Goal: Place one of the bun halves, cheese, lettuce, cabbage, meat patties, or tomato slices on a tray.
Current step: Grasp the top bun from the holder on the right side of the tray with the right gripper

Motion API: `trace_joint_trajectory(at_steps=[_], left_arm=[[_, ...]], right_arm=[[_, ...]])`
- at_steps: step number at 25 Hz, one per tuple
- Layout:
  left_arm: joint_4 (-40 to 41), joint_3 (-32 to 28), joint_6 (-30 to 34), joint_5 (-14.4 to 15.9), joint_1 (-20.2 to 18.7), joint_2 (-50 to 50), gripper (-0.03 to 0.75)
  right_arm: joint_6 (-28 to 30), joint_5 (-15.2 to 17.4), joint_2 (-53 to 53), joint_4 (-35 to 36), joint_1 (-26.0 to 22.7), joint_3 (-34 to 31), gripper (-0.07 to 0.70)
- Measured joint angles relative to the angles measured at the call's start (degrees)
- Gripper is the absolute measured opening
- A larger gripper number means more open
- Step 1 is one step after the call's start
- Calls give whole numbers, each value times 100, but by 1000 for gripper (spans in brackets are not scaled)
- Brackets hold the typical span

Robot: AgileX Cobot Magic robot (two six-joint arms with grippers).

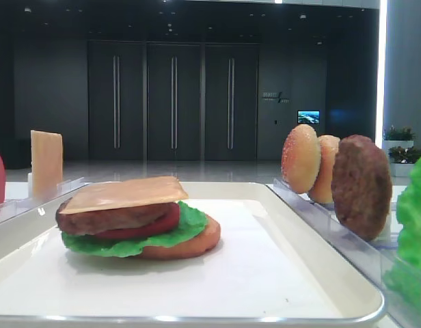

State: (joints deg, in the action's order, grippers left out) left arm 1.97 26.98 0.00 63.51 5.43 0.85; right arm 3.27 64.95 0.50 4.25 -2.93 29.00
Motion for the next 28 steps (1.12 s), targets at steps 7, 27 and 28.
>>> trace_joint_trajectory(at_steps=[7,27,28], left_arm=[[0,0,0,0,0,0,389],[0,0,0,7,0,0,389],[0,0,0,7,0,0,389]], right_arm=[[0,0,0,0,0,0,416],[60,-1103,-7947,-1,0,3276,349],[61,-1091,-8290,-1,0,3571,349]])
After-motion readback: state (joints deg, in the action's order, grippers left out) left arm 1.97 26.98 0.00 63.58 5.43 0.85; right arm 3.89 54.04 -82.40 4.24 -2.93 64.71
